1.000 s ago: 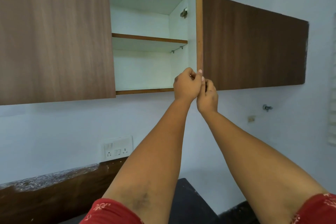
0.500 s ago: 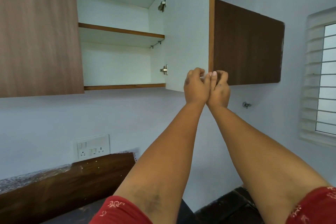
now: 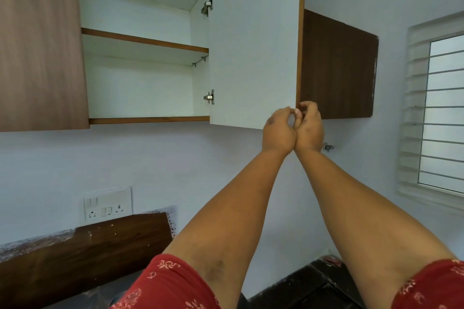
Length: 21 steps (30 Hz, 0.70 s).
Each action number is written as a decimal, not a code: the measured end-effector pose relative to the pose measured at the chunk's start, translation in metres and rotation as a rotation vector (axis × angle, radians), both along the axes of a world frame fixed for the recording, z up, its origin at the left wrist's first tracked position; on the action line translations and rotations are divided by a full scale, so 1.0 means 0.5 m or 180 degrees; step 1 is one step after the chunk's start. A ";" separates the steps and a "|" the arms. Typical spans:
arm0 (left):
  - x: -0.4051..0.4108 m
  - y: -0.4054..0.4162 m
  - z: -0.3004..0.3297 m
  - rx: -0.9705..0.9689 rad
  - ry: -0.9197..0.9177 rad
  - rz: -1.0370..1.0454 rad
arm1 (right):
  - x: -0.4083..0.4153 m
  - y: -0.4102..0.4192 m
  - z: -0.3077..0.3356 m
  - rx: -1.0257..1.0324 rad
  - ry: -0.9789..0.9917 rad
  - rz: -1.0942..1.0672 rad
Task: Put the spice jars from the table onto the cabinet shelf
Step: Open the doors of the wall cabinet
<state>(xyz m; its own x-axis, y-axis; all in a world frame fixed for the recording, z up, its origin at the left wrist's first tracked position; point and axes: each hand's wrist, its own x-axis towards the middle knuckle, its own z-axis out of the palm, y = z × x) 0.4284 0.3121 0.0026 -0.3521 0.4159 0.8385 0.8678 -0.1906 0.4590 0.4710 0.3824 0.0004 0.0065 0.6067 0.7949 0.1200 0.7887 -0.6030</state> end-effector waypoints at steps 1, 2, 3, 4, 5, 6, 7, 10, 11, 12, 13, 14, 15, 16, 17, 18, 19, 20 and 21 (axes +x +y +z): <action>-0.001 0.001 -0.002 0.0079 -0.0049 0.0012 | -0.001 -0.002 0.001 0.0137 -0.0046 -0.0082; -0.001 0.001 -0.006 0.0102 -0.0068 0.0004 | -0.003 -0.004 -0.001 0.0263 -0.0052 -0.0167; -0.002 0.000 -0.007 0.0086 -0.0064 -0.0013 | -0.007 -0.005 -0.003 0.0356 0.0005 -0.0243; -0.002 -0.003 -0.006 0.0063 -0.0034 -0.0020 | -0.011 -0.007 -0.005 0.0400 0.0102 -0.0327; -0.003 -0.007 -0.003 0.0037 0.0037 0.0023 | -0.014 -0.008 -0.006 0.0390 0.0237 -0.0399; -0.007 -0.013 -0.001 0.0022 0.0159 0.0138 | -0.015 -0.011 -0.004 0.0333 0.0397 -0.0436; -0.013 -0.020 0.003 0.0030 0.0326 0.0309 | -0.018 -0.014 -0.001 0.0294 0.0563 -0.0443; -0.046 -0.046 0.019 0.0228 0.0687 0.0704 | -0.027 -0.033 0.027 0.0390 0.0885 -0.0476; -0.059 -0.055 0.026 0.0325 0.0661 0.0790 | -0.032 -0.045 0.041 0.0436 0.0944 -0.0458; -0.075 -0.067 0.031 0.0429 0.0605 0.0878 | -0.042 -0.064 0.053 0.0472 0.0999 -0.0426; -0.090 -0.077 0.036 0.0529 0.0562 0.0955 | -0.050 -0.085 0.065 0.0514 0.1059 -0.0409; -0.107 -0.090 0.040 0.0603 0.0533 0.1053 | -0.063 -0.110 0.074 0.0554 0.1101 -0.0359; -0.126 -0.106 0.043 0.0653 0.0494 0.1172 | -0.079 -0.138 0.082 0.0615 0.1112 -0.0270; -0.144 -0.125 0.046 0.0699 0.0451 0.1299 | -0.095 -0.167 0.087 0.0695 0.1081 -0.0141; -0.163 -0.147 0.050 0.0741 0.0425 0.1432 | -0.114 -0.192 0.088 0.0765 0.1028 0.0030; -0.183 -0.173 0.053 0.0772 0.0422 0.1569 | -0.135 -0.213 0.088 0.0817 0.0956 0.0227; -0.202 -0.199 0.057 0.0785 0.0439 0.1710 | -0.157 -0.228 0.085 0.0854 0.0877 0.0425; -0.223 -0.229 0.060 0.0765 0.0466 0.1875 | -0.183 -0.241 0.081 0.0872 0.0791 0.0616; -0.244 -0.260 0.062 0.0730 0.0488 0.2045 | -0.211 -0.253 0.076 0.0878 0.0684 0.0752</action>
